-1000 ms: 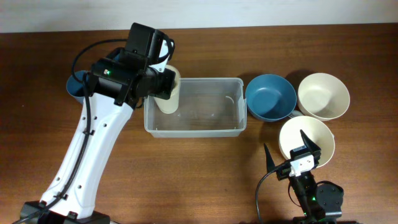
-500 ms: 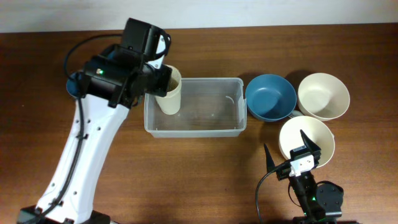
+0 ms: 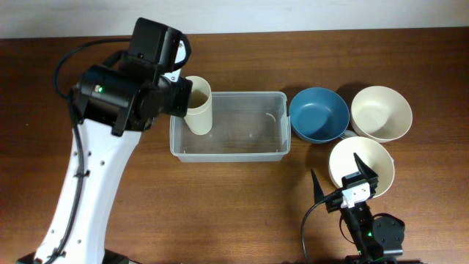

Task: Pack container
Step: 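Release the cup and move the left gripper to the blue cups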

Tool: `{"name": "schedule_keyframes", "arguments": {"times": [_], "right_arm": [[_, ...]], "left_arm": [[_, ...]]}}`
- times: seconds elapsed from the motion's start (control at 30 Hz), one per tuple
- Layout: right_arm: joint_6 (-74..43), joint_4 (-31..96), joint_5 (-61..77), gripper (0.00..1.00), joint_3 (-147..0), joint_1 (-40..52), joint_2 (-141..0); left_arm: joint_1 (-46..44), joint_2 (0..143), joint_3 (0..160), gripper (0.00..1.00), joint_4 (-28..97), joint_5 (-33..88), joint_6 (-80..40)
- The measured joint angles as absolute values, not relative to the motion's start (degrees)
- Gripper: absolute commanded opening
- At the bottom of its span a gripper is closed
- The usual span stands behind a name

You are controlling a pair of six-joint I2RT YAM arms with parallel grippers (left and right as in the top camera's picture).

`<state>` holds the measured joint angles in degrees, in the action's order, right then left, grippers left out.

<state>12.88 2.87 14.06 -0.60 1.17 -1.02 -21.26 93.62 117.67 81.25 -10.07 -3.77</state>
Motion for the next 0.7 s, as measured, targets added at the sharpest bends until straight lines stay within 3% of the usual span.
{"name": "schedule_keyframes", "arguments": {"times": [0.17,0.27,0.3,0.5,0.7], "right_arm": [[12.88,2.87,14.06,0.99,-0.6,1.17,-1.02],[12.88,2.87,14.06,0.99,-0.58,1.17,-1.02],[12.88,2.87,14.06,0.99,-0.6,1.17,-1.02],[12.88,2.87,14.06,0.99,-0.6,1.17,-1.02],[12.91,2.87,14.04,0.99,-0.6,1.17,-1.02]], "left_arm": [[-21.28,89.78,117.67,0.38,82.04,-11.16,-5.26],[-21.69,87.31,117.67,0.58,83.15,-9.8,-5.82],[-21.98,86.87,117.67,0.6,83.22,-9.45,-5.74],[-22.68,87.13,117.8,0.62,82.54,-12.8,-8.51],[-15.57,90.59,117.84,0.68,81.71,-19.05,-10.72]]}}
